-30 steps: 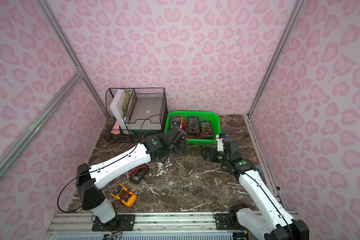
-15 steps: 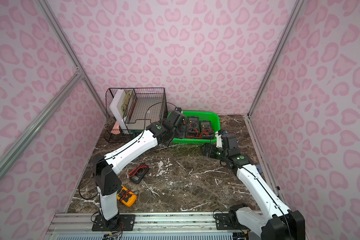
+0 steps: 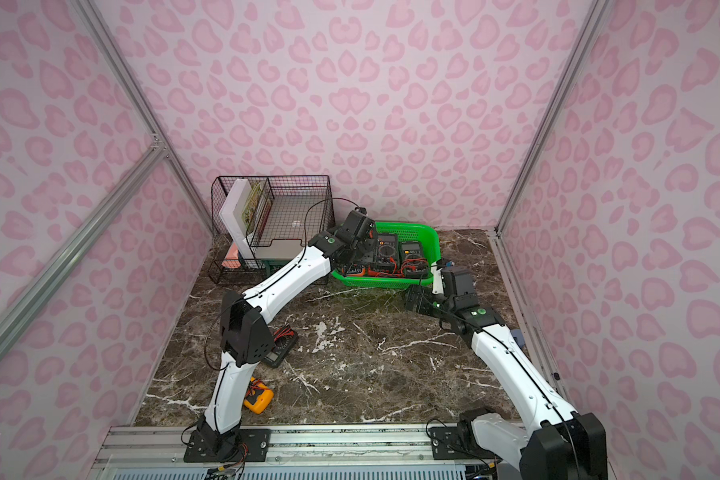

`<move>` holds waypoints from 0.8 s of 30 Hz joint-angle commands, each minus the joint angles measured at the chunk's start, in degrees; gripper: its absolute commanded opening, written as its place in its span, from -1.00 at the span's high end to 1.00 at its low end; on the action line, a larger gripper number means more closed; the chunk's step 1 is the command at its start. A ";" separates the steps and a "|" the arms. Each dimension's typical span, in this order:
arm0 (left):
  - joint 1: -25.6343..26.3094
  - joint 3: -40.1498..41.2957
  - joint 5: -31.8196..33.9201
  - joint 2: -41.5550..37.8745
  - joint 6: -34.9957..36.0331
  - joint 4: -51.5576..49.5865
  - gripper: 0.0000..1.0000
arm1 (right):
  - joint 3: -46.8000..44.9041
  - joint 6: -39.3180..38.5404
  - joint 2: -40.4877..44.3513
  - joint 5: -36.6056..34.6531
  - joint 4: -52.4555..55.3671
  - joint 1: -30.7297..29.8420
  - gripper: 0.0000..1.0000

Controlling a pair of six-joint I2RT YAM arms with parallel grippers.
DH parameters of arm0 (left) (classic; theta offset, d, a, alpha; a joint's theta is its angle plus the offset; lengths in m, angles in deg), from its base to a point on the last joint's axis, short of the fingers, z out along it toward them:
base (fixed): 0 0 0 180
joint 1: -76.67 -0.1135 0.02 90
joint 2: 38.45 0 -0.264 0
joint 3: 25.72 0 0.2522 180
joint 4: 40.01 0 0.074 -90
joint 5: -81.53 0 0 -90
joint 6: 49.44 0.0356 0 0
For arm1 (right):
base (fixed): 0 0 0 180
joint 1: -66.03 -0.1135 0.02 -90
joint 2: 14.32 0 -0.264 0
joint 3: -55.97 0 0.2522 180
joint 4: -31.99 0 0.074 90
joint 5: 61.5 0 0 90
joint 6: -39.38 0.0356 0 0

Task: Put the multimeter into the basket
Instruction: Place the multimeter in the basket.

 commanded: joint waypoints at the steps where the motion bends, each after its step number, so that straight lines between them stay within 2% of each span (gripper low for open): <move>1: -0.50 -2.22 -0.25 2.27 0.65 -0.86 1.00 | 0.75 -0.37 -0.38 -0.01 0.61 0.00 -0.98; 4: -0.69 -3.01 0.04 4.20 0.30 -1.44 0.99 | 1.19 -0.76 -0.74 -0.12 0.79 0.00 -0.98; 9: -1.17 -3.25 -0.52 6.08 -0.14 -1.83 0.85 | 1.65 -1.24 -1.23 0.03 1.05 0.21 -0.98; 15: -1.93 -3.30 -1.95 7.61 -2.02 -1.87 0.60 | 1.77 -1.40 -1.63 0.21 1.05 0.37 -0.98; 19: -2.02 -3.34 -2.63 8.36 -2.47 -1.95 0.22 | 1.77 -1.37 -1.53 0.17 1.05 0.46 -0.98; 24: -2.13 -3.41 -3.27 8.47 -2.68 -1.80 -0.49 | 1.63 -1.10 -1.12 0.08 1.14 0.44 -0.98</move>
